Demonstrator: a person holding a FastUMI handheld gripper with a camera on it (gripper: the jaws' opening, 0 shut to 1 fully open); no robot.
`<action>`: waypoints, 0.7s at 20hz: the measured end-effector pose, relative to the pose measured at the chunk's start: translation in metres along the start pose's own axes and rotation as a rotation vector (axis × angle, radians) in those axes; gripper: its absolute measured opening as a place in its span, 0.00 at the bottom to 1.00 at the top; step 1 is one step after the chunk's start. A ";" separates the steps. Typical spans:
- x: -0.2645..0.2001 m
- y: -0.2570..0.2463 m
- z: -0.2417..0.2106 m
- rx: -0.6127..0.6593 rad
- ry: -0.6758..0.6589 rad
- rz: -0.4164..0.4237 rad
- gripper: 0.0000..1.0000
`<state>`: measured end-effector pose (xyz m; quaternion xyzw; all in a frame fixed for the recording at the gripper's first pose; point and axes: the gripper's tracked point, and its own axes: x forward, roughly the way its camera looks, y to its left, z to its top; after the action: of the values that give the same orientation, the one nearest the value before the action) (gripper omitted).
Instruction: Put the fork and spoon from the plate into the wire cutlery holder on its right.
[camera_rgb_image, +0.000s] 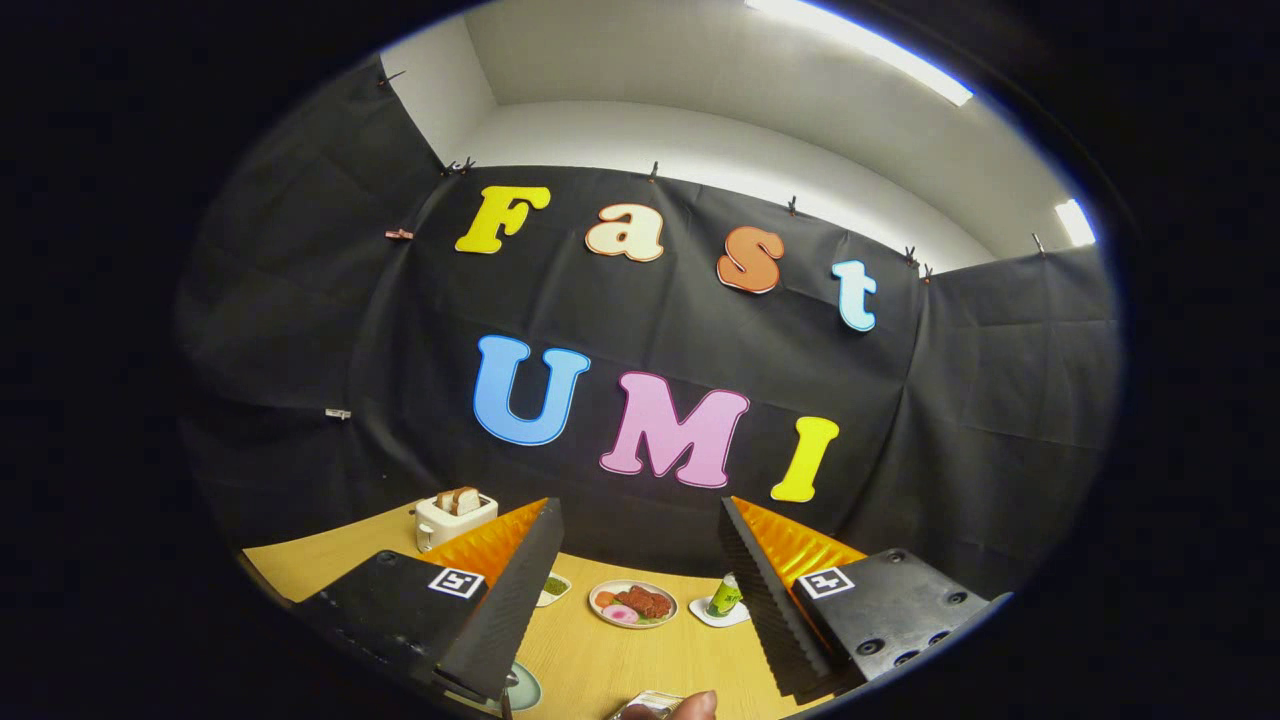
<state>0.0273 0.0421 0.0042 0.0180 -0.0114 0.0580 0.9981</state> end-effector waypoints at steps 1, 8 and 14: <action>0.001 0.005 -0.005 0.008 0.016 0.015 0.97; -0.017 0.086 -0.129 0.087 0.406 0.255 0.97; -0.037 0.140 -0.253 0.109 0.754 0.368 0.92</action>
<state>-0.0205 0.1859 -0.2450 0.0457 0.3546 0.2381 0.9030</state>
